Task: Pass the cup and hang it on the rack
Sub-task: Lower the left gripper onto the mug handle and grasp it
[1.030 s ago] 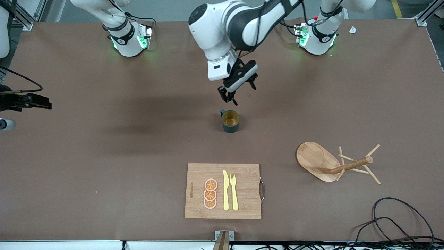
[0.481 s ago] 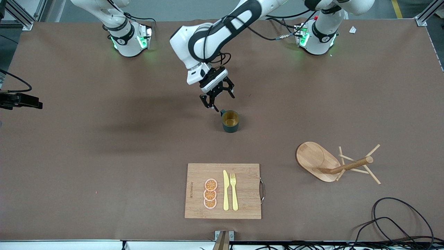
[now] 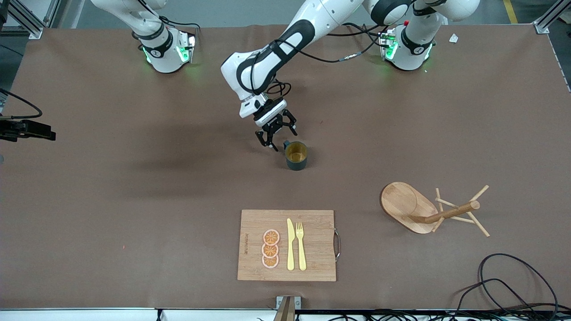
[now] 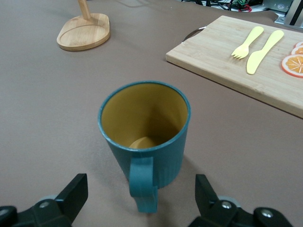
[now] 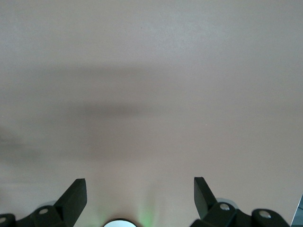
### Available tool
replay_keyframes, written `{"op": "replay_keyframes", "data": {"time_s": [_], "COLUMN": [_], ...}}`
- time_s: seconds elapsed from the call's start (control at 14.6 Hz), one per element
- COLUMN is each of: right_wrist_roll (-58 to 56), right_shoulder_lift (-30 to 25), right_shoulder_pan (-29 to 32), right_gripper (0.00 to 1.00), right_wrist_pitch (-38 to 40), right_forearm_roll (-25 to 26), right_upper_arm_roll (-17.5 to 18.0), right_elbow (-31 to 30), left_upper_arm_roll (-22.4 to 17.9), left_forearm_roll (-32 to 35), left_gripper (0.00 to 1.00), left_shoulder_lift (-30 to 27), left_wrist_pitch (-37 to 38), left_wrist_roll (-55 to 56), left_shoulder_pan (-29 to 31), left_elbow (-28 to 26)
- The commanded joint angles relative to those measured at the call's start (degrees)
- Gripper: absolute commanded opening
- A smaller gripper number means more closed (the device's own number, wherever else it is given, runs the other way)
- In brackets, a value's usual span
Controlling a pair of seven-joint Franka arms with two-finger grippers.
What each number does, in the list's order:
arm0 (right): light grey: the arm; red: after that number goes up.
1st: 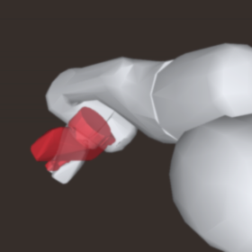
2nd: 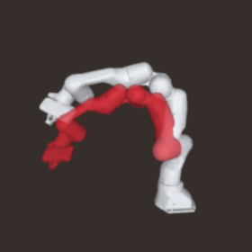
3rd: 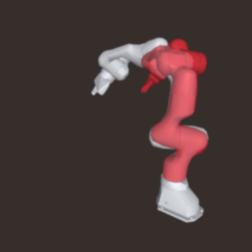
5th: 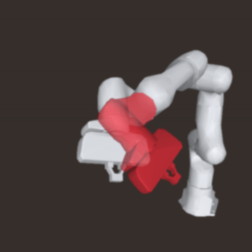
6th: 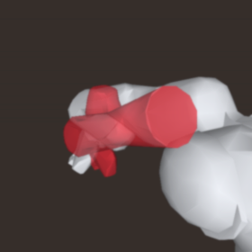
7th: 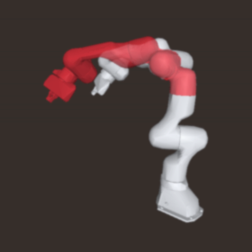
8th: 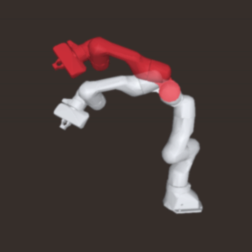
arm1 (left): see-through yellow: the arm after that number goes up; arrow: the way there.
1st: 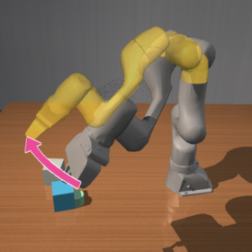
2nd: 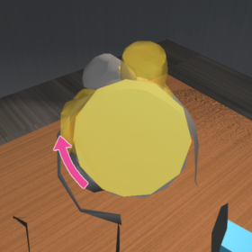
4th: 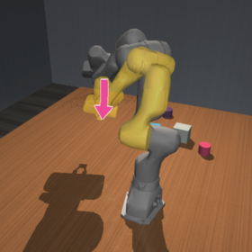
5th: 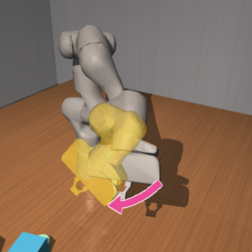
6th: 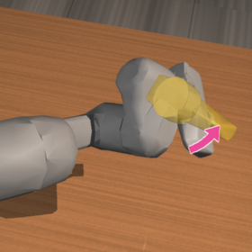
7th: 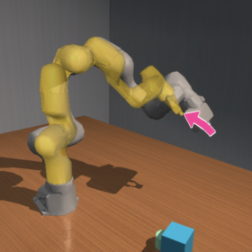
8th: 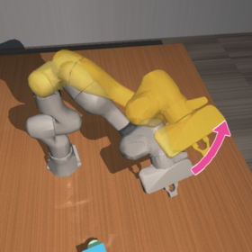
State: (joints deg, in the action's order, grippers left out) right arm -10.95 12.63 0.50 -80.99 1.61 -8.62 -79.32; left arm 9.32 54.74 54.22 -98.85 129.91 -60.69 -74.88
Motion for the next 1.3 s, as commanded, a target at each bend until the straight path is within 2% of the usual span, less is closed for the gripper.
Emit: {"op": "replay_keyframes", "data": {"time_s": [0.0,0.21,0.27,0.48,0.69,1.1,1.17,1.24], "right_wrist_roll": [1.97,6.90,6.91,6.64,6.29,6.11,6.03,6.03], "right_shoulder_lift": [-2.08,-4.71,-6.11,-8.76,-12.53,-16.49,-16.93,-17.20], "right_shoulder_pan": [0.38,0.20,0.20,0.20,0.37,0.29,0.29,0.29], "right_gripper": [1.00,1.00,1.00,1.00,1.00,1.00,1.00,1.00], "right_wrist_pitch": [0.22,0.22,-0.04,0.22,0.04,0.48,0.57,0.74], "right_forearm_roll": [-0.29,-1.07,-2.91,-3.19,-2.93,-2.31,-2.22,-2.05], "right_upper_arm_roll": [0.80,2.81,2.73,2.73,2.73,3.00,3.43,4.05], "right_elbow": [-0.57,-2.84,-3.90,-5.75,-9.09,-11.38,-11.47,-11.47], "left_upper_arm_roll": [-1.15,-1.67,-1.67,-1.67,-1.59,-1.59,-1.59,-1.59], "left_forearm_roll": [2.29,2.39,2.47,3.09,3.18,3.18,3.18,3.09], "left_gripper": [0.99,0.92,0.88,0.78,0.56,0.05,0.01,0.01], "left_shoulder_lift": [1.85,2.90,3.17,3.78,3.87,3.70,3.35,2.82], "left_wrist_pitch": [-1.08,-1.79,-1.79,-1.79,-1.79,-1.79,-1.79,-1.79], "left_wrist_roll": [0.61,2.10,2.28,2.46,2.46,1.84,1.41,0.27], "left_shoulder_pan": [-1.01,-1.01,-1.01,-1.01,-1.01,-0.92,-0.75,-0.48], "left_elbow": [1.94,1.94,1.85,1.85,1.85,1.85,1.85,1.67]}}
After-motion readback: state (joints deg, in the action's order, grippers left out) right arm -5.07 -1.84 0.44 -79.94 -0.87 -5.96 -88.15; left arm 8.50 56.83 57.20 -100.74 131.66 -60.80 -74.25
